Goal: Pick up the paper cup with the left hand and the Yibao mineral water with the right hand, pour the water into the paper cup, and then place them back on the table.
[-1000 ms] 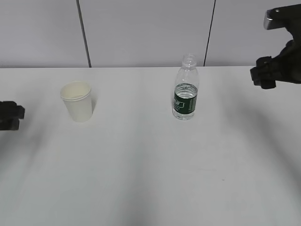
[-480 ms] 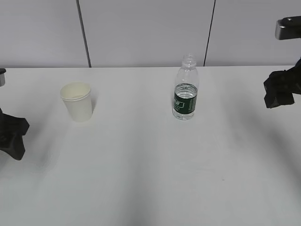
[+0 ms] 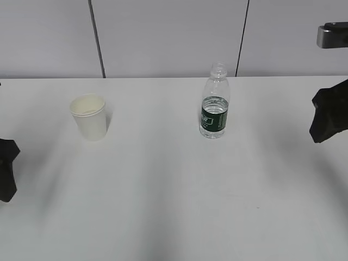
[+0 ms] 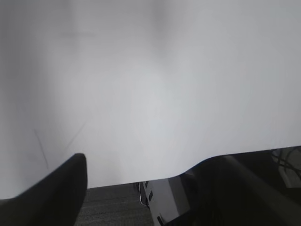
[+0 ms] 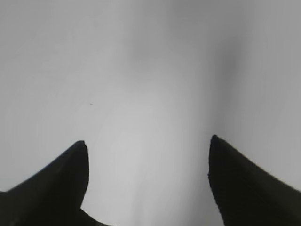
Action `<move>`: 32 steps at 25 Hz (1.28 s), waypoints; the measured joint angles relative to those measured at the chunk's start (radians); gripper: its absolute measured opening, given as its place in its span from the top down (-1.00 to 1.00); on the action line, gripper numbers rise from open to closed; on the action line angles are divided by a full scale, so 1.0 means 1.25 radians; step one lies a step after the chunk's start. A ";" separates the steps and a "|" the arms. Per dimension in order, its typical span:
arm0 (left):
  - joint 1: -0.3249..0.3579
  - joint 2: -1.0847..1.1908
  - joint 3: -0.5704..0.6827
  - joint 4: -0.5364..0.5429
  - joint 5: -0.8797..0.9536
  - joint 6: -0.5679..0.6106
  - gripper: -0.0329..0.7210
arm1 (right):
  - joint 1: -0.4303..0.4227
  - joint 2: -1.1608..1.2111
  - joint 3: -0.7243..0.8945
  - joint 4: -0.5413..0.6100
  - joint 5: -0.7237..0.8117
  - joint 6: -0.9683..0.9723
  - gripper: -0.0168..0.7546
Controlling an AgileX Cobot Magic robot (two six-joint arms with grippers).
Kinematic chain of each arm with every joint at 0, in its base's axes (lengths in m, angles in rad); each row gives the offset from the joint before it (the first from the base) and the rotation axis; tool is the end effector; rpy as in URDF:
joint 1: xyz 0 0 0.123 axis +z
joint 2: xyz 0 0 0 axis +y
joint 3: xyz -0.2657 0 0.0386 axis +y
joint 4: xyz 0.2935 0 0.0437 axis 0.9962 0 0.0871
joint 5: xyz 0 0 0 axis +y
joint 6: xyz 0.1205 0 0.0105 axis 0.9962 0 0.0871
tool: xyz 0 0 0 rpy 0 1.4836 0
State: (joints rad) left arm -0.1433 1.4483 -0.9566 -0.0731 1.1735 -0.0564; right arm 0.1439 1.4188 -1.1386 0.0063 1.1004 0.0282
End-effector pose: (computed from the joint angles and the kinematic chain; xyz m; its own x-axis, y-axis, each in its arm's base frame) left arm 0.2803 -0.0487 0.1707 -0.9982 0.0587 0.0119 0.0578 0.9961 -0.0666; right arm 0.3217 0.0473 0.2360 -0.9559 -0.1071 -0.2736 -0.1153 0.9932 0.0139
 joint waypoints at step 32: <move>0.000 -0.530 0.081 0.030 0.058 0.004 -0.43 | 0.000 -0.469 0.073 0.053 0.118 -0.015 -0.56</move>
State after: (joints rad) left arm -0.1433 0.7854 -0.8558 -0.0357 1.2457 -0.0510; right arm 0.1439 0.8319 -1.0478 0.0729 1.2477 0.0099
